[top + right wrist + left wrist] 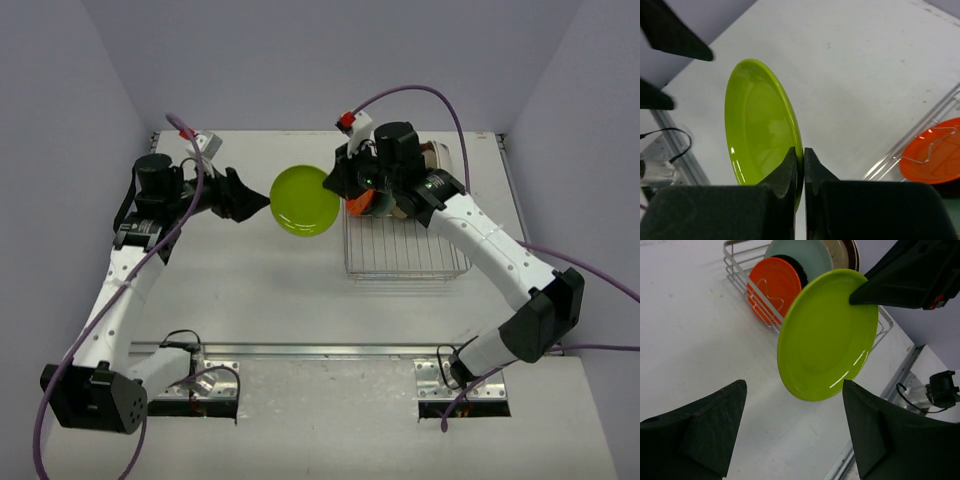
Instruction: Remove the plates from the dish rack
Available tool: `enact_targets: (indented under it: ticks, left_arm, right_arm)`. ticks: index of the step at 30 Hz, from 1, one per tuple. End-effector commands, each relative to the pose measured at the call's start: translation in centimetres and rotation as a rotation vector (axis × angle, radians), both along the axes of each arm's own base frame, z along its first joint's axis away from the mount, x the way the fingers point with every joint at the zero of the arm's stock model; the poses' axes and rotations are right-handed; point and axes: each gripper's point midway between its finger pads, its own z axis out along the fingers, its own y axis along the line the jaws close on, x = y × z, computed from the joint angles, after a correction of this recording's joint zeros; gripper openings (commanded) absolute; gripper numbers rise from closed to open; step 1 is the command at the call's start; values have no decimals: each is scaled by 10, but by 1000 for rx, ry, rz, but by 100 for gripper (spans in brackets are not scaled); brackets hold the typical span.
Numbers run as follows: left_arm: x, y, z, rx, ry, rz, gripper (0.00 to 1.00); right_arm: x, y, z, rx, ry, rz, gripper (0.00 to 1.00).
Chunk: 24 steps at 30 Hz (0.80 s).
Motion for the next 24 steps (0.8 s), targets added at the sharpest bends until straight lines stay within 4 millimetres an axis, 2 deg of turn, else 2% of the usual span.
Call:
enact_targets:
  ticks: [1, 3, 9, 14, 17, 19, 20, 22, 23, 24]
  left_arm:
    - [-7, -13, -3, -52, 68, -88, 70]
    - [-5, -12, -7, -45, 74, -79, 67]
    - [-10, -18, -16, -61, 110, -131, 43]
    - [-18, -26, -20, -92, 132, -210, 33]
    - [-19, -29, -25, -104, 154, -234, 18]
    - [-17, -29, -26, -109, 166, -233, 2]
    - [-14, -28, -28, -107, 173, -218, 0]
    - [-10, -26, -28, -102, 173, -200, 0]
    - [-7, -23, -29, -95, 173, -179, 0]
    - [-2, -20, -31, -85, 171, -149, 0]
  right_arm:
    - [-19, 23, 23, 120, 33, 121, 0]
    - [-21, 26, 23, 128, 42, 139, 0]
    - [-22, 29, 20, 137, 63, 148, 0]
    - [-20, 31, 18, 144, 76, 144, 0]
    - [-20, 33, 20, 150, 80, 146, 0]
    - [-19, 33, 18, 150, 88, 143, 1]
    - [-19, 33, 17, 149, 92, 138, 9]
    - [-18, 33, 17, 149, 96, 132, 18]
    - [-17, 32, 15, 148, 100, 126, 30]
    - [-17, 31, 14, 146, 103, 117, 48]
